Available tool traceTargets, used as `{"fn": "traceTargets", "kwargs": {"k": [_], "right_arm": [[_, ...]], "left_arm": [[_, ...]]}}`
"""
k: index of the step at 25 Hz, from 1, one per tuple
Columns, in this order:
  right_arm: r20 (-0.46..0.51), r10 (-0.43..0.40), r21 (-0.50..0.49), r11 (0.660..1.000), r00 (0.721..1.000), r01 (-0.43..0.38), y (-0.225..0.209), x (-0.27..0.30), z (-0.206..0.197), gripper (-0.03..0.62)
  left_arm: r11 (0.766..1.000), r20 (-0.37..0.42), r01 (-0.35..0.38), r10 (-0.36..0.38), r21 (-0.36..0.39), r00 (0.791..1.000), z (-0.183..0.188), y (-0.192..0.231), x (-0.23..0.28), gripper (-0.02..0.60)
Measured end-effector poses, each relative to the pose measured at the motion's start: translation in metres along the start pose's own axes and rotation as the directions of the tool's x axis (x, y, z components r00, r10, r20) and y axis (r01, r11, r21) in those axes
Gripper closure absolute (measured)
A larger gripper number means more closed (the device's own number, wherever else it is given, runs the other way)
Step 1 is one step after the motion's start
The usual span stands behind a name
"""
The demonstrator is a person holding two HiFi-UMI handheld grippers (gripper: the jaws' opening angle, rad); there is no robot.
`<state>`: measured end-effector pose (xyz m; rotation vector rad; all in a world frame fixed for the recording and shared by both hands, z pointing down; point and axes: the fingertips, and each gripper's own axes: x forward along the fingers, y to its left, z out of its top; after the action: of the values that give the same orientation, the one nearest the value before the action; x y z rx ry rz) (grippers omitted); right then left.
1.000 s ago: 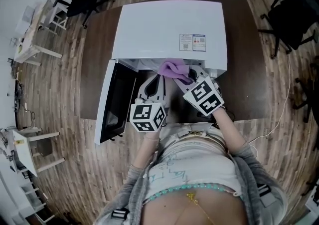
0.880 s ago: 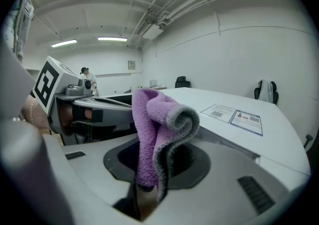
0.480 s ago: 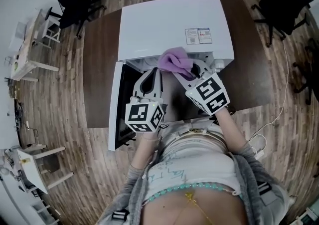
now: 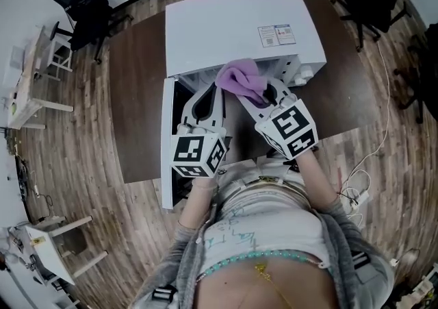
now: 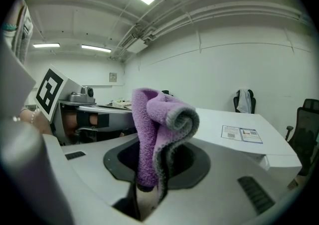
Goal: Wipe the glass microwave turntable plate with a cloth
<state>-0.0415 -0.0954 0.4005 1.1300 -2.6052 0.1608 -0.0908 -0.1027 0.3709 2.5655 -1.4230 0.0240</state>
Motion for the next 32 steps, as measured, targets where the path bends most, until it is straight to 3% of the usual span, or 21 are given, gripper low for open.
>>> {"fn": "traceTargets", "kwargs": {"k": [12, 25, 32], "right_arm": [[0.037, -0.071, 0.013, 0.997, 0.997, 0.071, 0.020, -0.018, 0.009, 0.479], [0.048, -0.096, -0.002, 0.995, 0.994, 0.096, 0.020, -0.033, 0.009, 0.479], [0.040, -0.085, -0.011, 0.996, 0.996, 0.086, 0.020, -0.029, 0.009, 0.479]], "left_arm": [[0.998, 0.016, 0.060, -0.060, 0.016, 0.998, 0.002, -0.010, -0.023, 0.571], [0.992, 0.022, 0.107, -0.108, 0.065, 0.994, 0.002, -0.033, -0.023, 0.571], [0.992, 0.014, 0.114, -0.115, 0.056, 0.993, 0.000, -0.031, -0.020, 0.571]]}}
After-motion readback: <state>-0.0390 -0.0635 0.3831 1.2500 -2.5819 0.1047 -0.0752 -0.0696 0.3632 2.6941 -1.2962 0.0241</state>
